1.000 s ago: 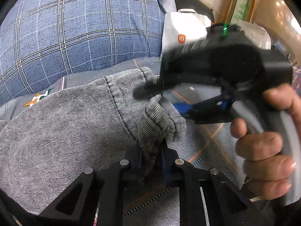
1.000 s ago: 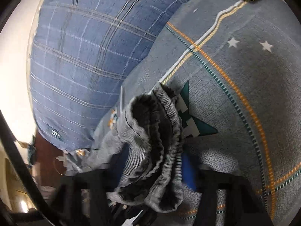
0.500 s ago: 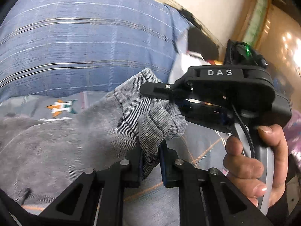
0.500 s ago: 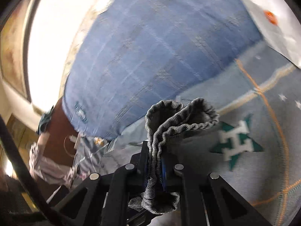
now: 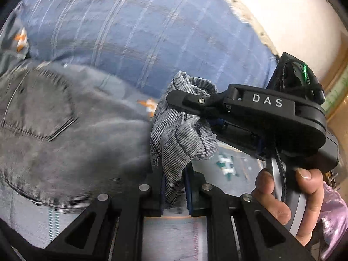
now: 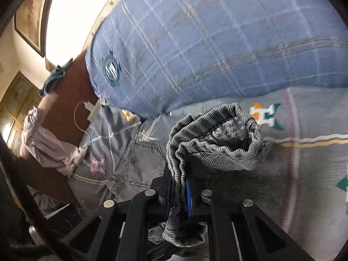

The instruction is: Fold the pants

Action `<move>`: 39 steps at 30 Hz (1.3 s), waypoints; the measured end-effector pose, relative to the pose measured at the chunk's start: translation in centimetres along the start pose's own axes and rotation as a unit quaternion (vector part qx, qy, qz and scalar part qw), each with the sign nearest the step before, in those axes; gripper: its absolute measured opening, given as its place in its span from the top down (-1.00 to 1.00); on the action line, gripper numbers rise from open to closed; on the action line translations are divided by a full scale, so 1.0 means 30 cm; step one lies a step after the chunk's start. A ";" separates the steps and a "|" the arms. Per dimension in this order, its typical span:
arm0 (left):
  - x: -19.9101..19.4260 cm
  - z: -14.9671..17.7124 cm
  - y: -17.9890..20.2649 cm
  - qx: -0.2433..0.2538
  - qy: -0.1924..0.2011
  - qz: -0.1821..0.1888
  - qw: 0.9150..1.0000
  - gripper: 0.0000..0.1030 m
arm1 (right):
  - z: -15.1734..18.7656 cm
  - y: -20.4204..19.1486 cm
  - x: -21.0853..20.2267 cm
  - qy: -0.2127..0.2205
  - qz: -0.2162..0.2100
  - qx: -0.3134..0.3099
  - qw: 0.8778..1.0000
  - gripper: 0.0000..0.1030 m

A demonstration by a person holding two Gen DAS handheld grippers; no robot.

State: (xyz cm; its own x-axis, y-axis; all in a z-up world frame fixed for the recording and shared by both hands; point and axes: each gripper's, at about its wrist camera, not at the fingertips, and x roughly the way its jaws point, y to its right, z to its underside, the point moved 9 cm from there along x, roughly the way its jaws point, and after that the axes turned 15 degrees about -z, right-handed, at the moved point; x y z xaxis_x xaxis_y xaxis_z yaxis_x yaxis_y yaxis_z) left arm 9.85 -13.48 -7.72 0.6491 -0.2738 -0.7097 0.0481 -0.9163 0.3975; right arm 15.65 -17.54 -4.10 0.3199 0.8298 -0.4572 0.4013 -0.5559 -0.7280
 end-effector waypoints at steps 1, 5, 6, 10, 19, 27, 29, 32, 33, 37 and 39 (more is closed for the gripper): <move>0.025 0.011 -0.037 -0.007 -0.006 -0.004 1.000 0.70 | 0.011 0.019 0.038 -0.008 -0.001 0.006 1.000 0.77; 0.078 0.035 -0.100 -0.039 -0.027 -0.003 0.999 0.70 | 0.047 0.069 0.173 -0.043 0.016 0.010 0.999 0.77; 0.080 0.040 -0.111 -0.043 -0.028 -0.006 0.999 0.70 | 0.051 0.072 0.186 -0.045 0.017 0.009 0.999 0.76; 0.099 0.067 -0.132 -0.052 -0.033 -0.018 0.998 0.68 | 0.072 0.092 0.217 -0.053 0.011 0.015 0.998 0.71; 0.073 0.073 -0.143 -0.045 -0.015 -0.040 0.998 0.60 | 0.054 0.051 0.155 -0.016 -0.022 0.015 1.000 -0.32; 0.045 0.064 -0.180 -0.056 -0.011 -0.061 0.997 -0.29 | 0.041 0.095 0.092 0.008 -0.018 0.041 0.999 -0.09; 0.015 0.041 -0.185 -0.056 0.016 -0.067 0.996 -0.38 | 0.060 0.113 0.119 -0.010 -0.012 0.045 0.999 0.26; 0.019 0.019 -0.188 -0.042 0.016 -0.080 0.996 -0.41 | 0.095 0.129 0.163 -0.039 0.012 0.040 0.998 0.64; 0.035 0.019 -0.200 -0.042 0.010 -0.090 0.995 -0.41 | 0.098 0.130 0.166 -0.042 0.023 0.033 0.998 0.64; 0.087 0.043 -0.245 -0.062 -0.029 -0.103 0.992 -0.18 | 0.085 0.140 0.141 -0.029 0.037 0.027 0.999 0.63; 0.071 0.054 -0.243 -0.063 -0.032 -0.095 0.993 -0.18 | 0.072 0.141 0.121 -0.016 0.030 0.034 0.999 0.61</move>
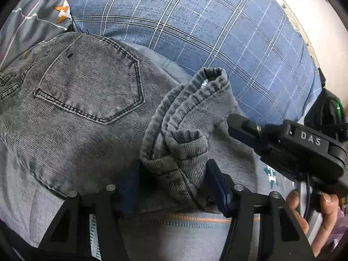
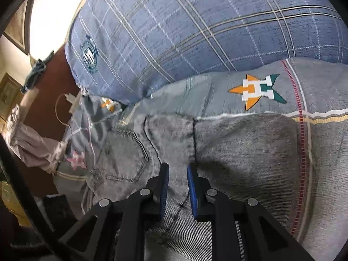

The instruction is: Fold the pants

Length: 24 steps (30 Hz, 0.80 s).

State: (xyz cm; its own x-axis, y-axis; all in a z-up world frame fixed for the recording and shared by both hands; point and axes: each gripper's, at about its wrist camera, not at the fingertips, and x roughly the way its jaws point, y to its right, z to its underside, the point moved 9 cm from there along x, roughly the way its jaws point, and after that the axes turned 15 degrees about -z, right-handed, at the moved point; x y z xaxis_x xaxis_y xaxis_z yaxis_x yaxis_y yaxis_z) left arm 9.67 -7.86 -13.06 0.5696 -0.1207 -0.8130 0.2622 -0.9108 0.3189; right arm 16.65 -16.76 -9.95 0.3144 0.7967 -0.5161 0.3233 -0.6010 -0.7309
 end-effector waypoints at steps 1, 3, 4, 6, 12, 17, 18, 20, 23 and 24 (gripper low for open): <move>-0.027 -0.006 0.005 0.006 0.011 -0.006 1.000 -0.18 | -0.002 0.002 -0.009 0.003 -0.002 0.010 1.000 0.54; -0.070 -0.023 0.009 0.029 0.041 -0.033 0.998 -0.24 | -0.010 -0.016 -0.034 0.014 -0.004 0.003 1.000 0.08; -0.089 -0.035 0.014 0.048 0.065 -0.051 0.995 -0.44 | -0.017 -0.031 -0.046 0.022 -0.003 -0.004 1.000 -0.17; -0.074 -0.040 0.024 0.087 0.070 -0.080 0.991 -0.53 | -0.032 -0.043 -0.078 0.045 0.008 -0.016 0.999 -0.65; -0.191 -0.020 0.040 0.132 0.102 -0.054 0.985 -0.54 | -0.018 -0.061 -0.139 0.063 0.007 -0.011 0.998 -0.65; -0.196 -0.003 -0.044 0.117 0.086 -0.059 0.988 -0.54 | 0.047 -0.108 -0.128 0.063 -0.003 -0.016 0.998 -0.65; -0.195 -0.002 -0.061 0.103 0.078 -0.056 0.990 -0.54 | 0.062 -0.115 -0.122 0.059 0.000 -0.020 0.998 -0.64; -0.202 -0.012 -0.088 0.076 0.071 -0.038 0.994 -0.54 | 0.095 -0.111 -0.123 0.059 0.024 -0.024 0.998 -0.61; -0.233 -0.038 -0.075 0.071 0.086 -0.025 0.993 -0.54 | 0.109 -0.088 -0.141 0.058 0.068 -0.019 0.996 -0.56; -0.226 -0.045 -0.063 0.080 0.085 -0.031 0.993 -0.54 | 0.107 -0.083 -0.148 0.060 0.079 -0.018 0.995 -0.56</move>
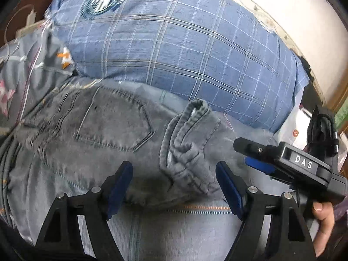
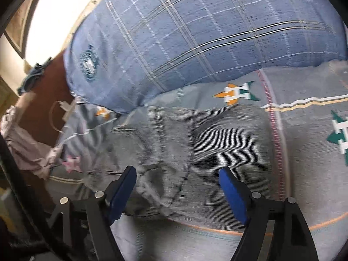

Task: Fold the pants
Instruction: 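Smooth and tuck the folded jeans with both grippers near the pocket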

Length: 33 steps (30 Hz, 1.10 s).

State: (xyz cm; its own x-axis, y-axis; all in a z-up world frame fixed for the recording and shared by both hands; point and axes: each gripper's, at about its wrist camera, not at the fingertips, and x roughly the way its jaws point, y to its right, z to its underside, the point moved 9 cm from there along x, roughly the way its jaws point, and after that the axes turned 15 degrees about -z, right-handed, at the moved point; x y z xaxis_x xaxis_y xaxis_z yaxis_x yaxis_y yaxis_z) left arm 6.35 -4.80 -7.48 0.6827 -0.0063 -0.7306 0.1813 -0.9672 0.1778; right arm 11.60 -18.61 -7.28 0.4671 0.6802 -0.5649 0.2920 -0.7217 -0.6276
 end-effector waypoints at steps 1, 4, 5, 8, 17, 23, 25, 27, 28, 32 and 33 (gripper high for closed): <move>0.010 -0.003 0.017 0.010 -0.007 -0.005 1.000 -0.54 | -0.003 0.007 -0.008 0.002 0.012 0.003 1.000 -0.56; 0.010 0.011 0.071 0.044 -0.009 -0.010 0.999 -0.54 | 0.002 0.020 -0.061 0.016 0.047 0.008 0.999 -0.56; 0.022 0.020 0.077 0.052 -0.012 -0.016 0.998 -0.54 | 0.006 0.028 -0.074 0.021 0.055 0.008 0.998 -0.57; -0.003 0.042 0.078 0.045 -0.013 0.006 0.999 -0.54 | 0.022 0.056 -0.090 0.012 0.070 0.022 0.997 -0.57; -0.053 -0.014 -0.165 -0.014 -0.002 -0.042 0.999 -0.54 | -0.001 -0.126 -0.130 0.032 0.054 -0.031 0.998 -0.57; -0.015 -0.058 -0.472 -0.139 -0.037 -0.051 0.988 -0.54 | 0.021 -0.294 0.042 -0.005 -0.015 -0.047 0.999 -0.57; 0.002 -0.054 -0.564 -0.167 -0.045 -0.064 0.983 -0.54 | 0.027 -0.355 0.124 -0.019 -0.040 -0.057 0.997 -0.56; 0.022 -0.034 -0.639 -0.193 -0.052 -0.064 0.978 -0.54 | 0.043 -0.411 0.212 -0.034 -0.058 -0.068 0.995 -0.57; 0.034 -0.024 -0.670 -0.205 -0.056 -0.064 0.975 -0.54 | 0.049 -0.426 0.253 -0.041 -0.061 -0.068 0.995 -0.57; 0.098 0.016 -0.776 -0.250 -0.081 -0.062 0.963 -0.53 | 0.085 -0.477 0.422 -0.075 -0.085 -0.065 0.991 -0.57; 0.109 0.022 -0.789 -0.258 -0.087 -0.059 0.960 -0.53 | 0.093 -0.479 0.461 -0.083 -0.086 -0.062 0.991 -0.56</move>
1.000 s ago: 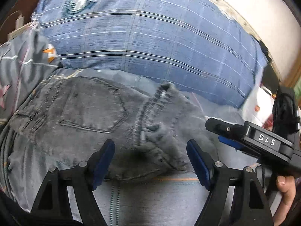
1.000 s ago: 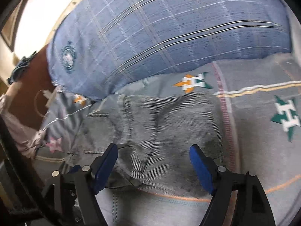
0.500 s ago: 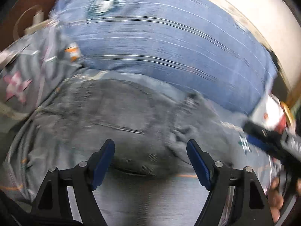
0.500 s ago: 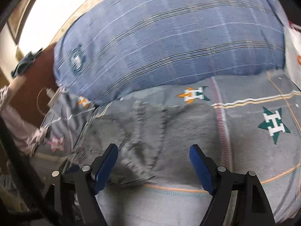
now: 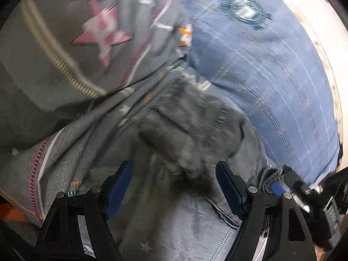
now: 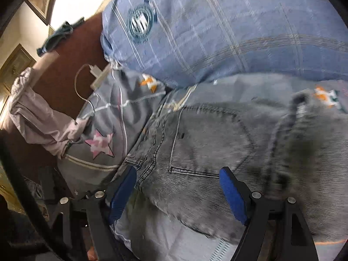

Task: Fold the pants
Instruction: 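Smooth and tuck the folded jeans with both grippers near the pocket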

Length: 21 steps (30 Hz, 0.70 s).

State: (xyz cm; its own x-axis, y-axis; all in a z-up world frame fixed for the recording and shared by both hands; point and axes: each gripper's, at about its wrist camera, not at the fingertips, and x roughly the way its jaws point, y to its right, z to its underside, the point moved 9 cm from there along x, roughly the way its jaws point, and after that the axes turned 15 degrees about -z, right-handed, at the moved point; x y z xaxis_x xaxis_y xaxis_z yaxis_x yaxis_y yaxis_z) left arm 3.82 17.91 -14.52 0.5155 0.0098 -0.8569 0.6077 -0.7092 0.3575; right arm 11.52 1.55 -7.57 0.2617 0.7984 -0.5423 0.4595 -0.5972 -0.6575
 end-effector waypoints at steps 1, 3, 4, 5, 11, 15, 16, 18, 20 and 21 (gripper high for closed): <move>0.013 -0.006 -0.006 -0.005 -0.005 0.002 1.000 -0.52 | 0.002 0.004 0.025 -0.004 -0.003 0.003 1.000 -0.56; 0.035 -0.019 0.000 -0.009 -0.010 0.001 1.000 -0.52 | 0.014 0.013 0.058 -0.009 -0.011 0.010 1.000 -0.57; 0.046 -0.026 0.009 -0.008 -0.011 0.001 1.000 -0.52 | 0.016 0.016 0.069 -0.010 -0.012 0.013 1.000 -0.57; 0.057 -0.033 0.016 -0.005 -0.014 -0.001 1.000 -0.52 | 0.017 0.021 0.079 -0.011 -0.013 0.015 1.000 -0.57; 0.171 -0.066 -0.007 -0.049 -0.057 0.003 0.997 -0.03 | 0.003 0.041 0.099 -0.014 -0.018 0.025 0.999 -0.57; 0.228 -0.081 -0.002 -0.084 -0.097 0.038 0.991 0.10 | -0.013 0.036 0.118 -0.019 -0.023 0.025 0.999 -0.57; 0.237 -0.089 -0.003 -0.091 -0.102 0.041 0.990 0.10 | -0.019 0.033 0.122 -0.020 -0.023 0.025 0.999 -0.56; 0.237 -0.100 -0.008 -0.098 -0.102 0.047 0.989 0.14 | -0.032 0.020 0.138 -0.026 -0.025 0.022 0.999 -0.56; 0.231 -0.093 -0.026 -0.098 -0.094 0.042 0.990 0.49 | -0.046 0.003 0.162 -0.035 -0.035 0.020 0.999 -0.56; 0.226 -0.089 -0.027 -0.095 -0.086 0.040 0.991 0.55 | -0.054 -0.006 0.178 -0.041 -0.042 0.022 0.998 -0.56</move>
State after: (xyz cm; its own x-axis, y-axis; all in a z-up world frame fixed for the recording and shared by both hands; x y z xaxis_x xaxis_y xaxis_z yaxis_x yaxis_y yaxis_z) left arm 8.44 20.45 -19.63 0.4655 -0.1740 -0.8678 0.6796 -0.5579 0.4764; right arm 14.21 6.06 -9.50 0.1535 0.8375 -0.5244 0.4387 -0.5333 -0.7233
